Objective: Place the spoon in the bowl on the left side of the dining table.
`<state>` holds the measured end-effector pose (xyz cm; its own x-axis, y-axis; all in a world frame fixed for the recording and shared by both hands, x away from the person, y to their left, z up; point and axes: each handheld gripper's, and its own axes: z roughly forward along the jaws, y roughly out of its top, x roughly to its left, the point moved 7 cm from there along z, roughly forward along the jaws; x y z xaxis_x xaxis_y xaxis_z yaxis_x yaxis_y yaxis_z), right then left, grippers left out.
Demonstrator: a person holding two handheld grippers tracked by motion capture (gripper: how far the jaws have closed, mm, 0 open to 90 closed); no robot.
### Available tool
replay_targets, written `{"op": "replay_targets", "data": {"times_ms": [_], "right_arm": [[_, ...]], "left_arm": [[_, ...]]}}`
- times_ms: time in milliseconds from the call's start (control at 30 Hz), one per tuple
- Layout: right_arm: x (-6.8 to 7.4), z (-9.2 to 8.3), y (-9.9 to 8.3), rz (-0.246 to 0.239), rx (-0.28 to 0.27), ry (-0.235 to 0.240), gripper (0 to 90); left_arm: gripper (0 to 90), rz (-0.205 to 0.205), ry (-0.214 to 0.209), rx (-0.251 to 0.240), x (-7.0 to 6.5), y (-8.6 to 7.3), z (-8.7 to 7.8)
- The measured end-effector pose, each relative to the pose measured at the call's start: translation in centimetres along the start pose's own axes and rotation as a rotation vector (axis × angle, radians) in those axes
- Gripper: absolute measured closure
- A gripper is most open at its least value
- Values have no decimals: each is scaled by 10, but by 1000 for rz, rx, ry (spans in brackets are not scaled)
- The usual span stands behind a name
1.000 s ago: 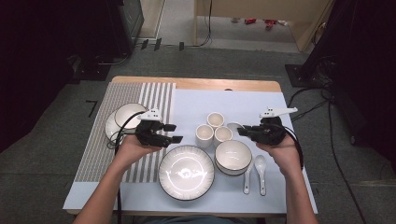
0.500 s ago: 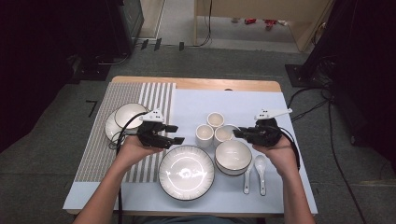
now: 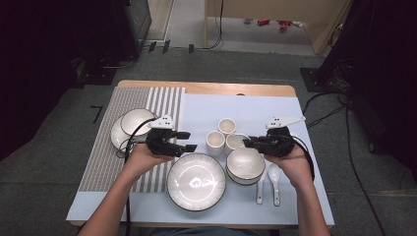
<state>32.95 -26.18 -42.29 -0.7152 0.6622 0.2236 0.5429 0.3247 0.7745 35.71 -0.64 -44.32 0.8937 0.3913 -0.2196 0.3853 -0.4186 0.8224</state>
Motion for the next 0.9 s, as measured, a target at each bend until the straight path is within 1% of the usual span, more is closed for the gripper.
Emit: {"op": "replay_targets", "data": {"times_ms": [167,333,533,700,767,900], "right_arm": [[4,2,0,-4,4,11,814],[8,5,0,-15,6,18,814],[11,7,0,-10,9,31,814],[13,8,0,-15,11,35,814],[14,8,0,-19,10,36,814],[16,9,1,-20,11,39,814]], "left_arm": [[423,-7,-10,-6,-3,2,1],[437,12,-8,-1,-5,3,1],[440,24,-9,12,-7,3,2],[419,40,1,18,-10,6,2],[427,40,-6,11,-11,8,2],[428,39,-10,15,-12,8,3]]}}
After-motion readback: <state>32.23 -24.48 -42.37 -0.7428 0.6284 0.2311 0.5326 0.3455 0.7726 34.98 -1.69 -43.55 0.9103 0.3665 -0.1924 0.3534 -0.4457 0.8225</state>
